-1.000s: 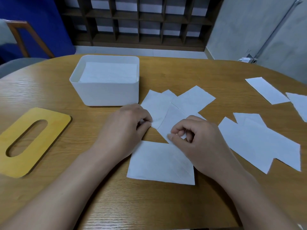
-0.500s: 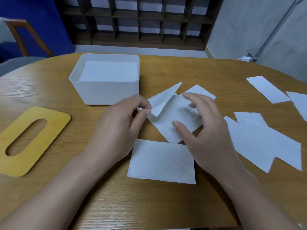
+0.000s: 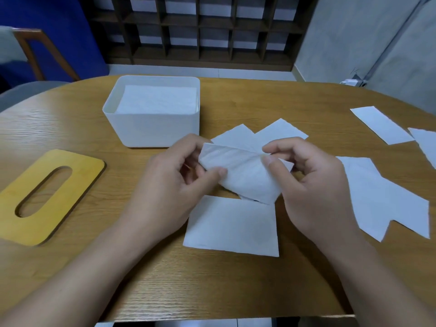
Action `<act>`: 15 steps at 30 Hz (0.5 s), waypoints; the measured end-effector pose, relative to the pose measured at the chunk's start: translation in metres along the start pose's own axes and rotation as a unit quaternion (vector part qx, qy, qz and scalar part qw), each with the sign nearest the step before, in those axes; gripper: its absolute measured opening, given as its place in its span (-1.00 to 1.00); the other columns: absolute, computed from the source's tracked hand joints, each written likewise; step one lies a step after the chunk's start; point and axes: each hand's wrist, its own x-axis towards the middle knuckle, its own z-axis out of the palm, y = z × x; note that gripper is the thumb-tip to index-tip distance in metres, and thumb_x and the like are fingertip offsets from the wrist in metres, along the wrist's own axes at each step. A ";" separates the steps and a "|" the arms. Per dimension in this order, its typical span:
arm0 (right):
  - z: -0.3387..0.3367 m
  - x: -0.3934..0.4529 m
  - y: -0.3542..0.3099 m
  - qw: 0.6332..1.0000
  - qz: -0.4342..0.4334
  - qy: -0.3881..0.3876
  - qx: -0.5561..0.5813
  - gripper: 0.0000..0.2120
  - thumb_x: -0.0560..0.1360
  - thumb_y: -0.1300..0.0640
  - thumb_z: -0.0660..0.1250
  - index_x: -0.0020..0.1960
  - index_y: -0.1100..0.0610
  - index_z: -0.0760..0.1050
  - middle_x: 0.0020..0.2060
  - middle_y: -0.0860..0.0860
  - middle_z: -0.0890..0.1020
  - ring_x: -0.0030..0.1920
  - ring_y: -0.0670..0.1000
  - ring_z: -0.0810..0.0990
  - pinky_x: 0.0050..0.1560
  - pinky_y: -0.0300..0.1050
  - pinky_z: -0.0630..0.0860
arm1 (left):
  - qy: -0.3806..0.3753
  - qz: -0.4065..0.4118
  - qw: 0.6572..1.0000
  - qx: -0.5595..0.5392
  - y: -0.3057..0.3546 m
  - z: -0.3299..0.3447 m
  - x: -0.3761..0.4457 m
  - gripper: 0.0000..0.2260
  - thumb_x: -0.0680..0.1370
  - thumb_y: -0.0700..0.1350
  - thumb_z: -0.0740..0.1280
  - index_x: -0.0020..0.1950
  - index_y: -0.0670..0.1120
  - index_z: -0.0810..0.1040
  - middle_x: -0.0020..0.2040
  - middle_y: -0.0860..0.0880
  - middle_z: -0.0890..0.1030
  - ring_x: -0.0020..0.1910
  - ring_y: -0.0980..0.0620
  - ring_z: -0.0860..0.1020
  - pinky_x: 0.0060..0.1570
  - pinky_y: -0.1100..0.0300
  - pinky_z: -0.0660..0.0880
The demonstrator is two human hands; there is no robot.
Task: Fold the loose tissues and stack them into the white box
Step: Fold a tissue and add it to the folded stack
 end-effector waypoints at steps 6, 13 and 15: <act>-0.007 -0.003 -0.005 0.998 0.035 -0.031 0.048 -0.88 0.63 0.13 0.51 -0.10 0.04 0.72 -0.46 -0.24 0.55 -0.48 -0.03 0.25 -0.42 -0.15 0.25 | 0.004 -0.044 0.998 -0.053 0.008 -0.006 -0.001 -0.68 0.67 -0.02 0.49 -0.20 -0.17 0.60 -0.29 -0.31 0.47 -0.31 -0.28 0.40 -0.31 0.11 0.30; -0.015 -0.010 -0.006 0.996 0.055 -0.073 0.020 -0.82 0.57 0.01 0.59 -0.17 0.02 0.70 -0.51 0.10 0.41 -0.50 0.11 0.33 -0.43 -0.03 0.29 | -0.027 -0.117 0.992 -0.035 0.015 -0.015 -0.009 -0.64 0.62 -0.04 0.55 -0.28 -0.12 0.52 -0.39 -0.10 0.38 -0.39 0.02 0.28 -0.37 0.18 0.24; -0.017 -0.015 -0.007 0.993 0.059 -0.098 0.004 -0.81 0.55 0.00 0.60 -0.19 0.01 0.70 -0.54 -0.03 0.35 -0.49 -0.03 0.30 -0.42 -0.25 0.24 | -0.040 -0.127 0.991 -0.026 0.014 -0.017 -0.015 -0.70 0.60 -0.05 0.57 -0.22 -0.12 0.56 -0.40 -0.07 0.42 -0.42 0.05 0.30 -0.39 0.21 0.27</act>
